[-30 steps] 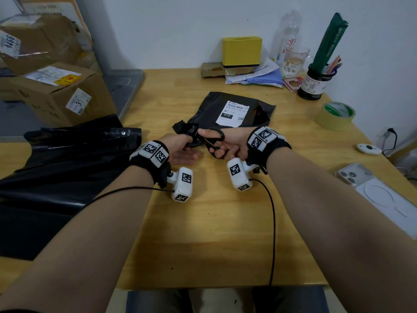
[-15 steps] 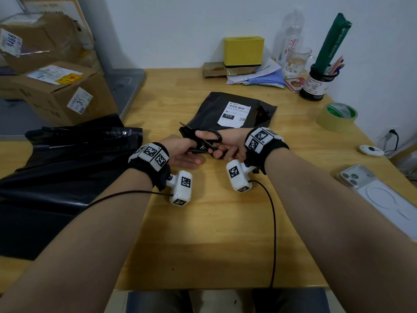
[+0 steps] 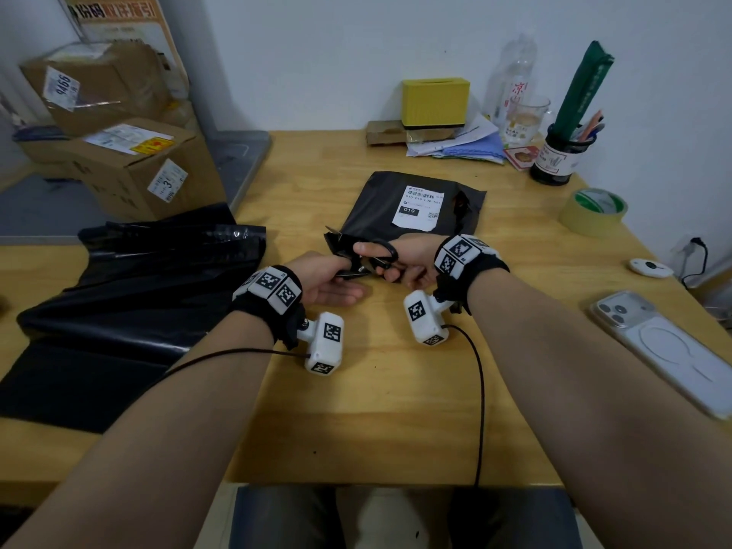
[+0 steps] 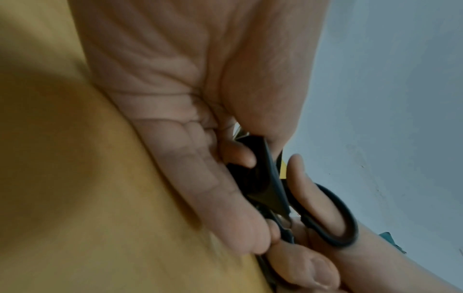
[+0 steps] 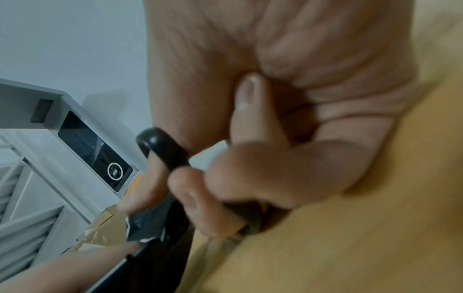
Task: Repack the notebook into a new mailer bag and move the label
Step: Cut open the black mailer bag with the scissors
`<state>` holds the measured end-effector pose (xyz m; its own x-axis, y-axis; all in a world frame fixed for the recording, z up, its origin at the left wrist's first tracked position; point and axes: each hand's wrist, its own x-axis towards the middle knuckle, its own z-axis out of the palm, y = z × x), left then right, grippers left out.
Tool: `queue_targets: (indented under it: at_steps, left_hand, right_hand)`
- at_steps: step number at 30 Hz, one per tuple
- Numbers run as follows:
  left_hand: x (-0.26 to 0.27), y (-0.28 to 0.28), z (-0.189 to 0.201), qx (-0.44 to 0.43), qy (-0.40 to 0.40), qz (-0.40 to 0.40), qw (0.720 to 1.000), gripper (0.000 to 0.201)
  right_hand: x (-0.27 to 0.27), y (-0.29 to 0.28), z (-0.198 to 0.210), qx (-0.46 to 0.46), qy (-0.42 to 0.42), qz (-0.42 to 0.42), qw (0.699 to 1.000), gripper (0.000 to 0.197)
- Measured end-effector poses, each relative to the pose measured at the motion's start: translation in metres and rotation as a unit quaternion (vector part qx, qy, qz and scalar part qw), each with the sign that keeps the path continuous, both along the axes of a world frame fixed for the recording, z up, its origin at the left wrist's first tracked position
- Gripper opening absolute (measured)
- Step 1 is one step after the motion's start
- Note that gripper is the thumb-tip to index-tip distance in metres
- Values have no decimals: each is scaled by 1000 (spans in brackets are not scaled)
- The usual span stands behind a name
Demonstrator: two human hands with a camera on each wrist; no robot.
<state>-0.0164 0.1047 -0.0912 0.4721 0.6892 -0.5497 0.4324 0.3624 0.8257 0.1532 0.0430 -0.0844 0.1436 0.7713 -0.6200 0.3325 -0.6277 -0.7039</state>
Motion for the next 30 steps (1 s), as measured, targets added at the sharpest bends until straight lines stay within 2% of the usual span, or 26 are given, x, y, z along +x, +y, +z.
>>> queue_targets:
  at_steps: [8,13,16,19,22,25,27,30]
  left_hand:
    - [-15,-23,-2,7,-11,10,1000,26]
    - [-16,-28,0,1,-61,48,997,23]
    - [-5,-28,10,5,-110,102,989,19]
    - [15,-36,18,27,-141,127,981,17]
    - [35,-49,18,36,-149,128,980,15]
    - [52,-59,16,63,-172,154,971,9]
    - [63,-62,17,96,-194,171,961,10]
    - [74,-66,20,111,-207,162,958,16]
  right_hand:
    - [-10,-16,2,41,1,-10,999,57]
    - [-10,-36,4,45,32,-45,997,58]
    - [0,-49,14,79,56,-95,991,55]
    - [17,-63,24,151,58,-187,969,49]
    - [36,-76,26,217,47,-308,925,40]
    - [57,-93,24,231,20,-400,887,28]
    - [68,-104,24,210,16,-425,880,21]
    - [76,-120,25,170,57,-438,881,31]
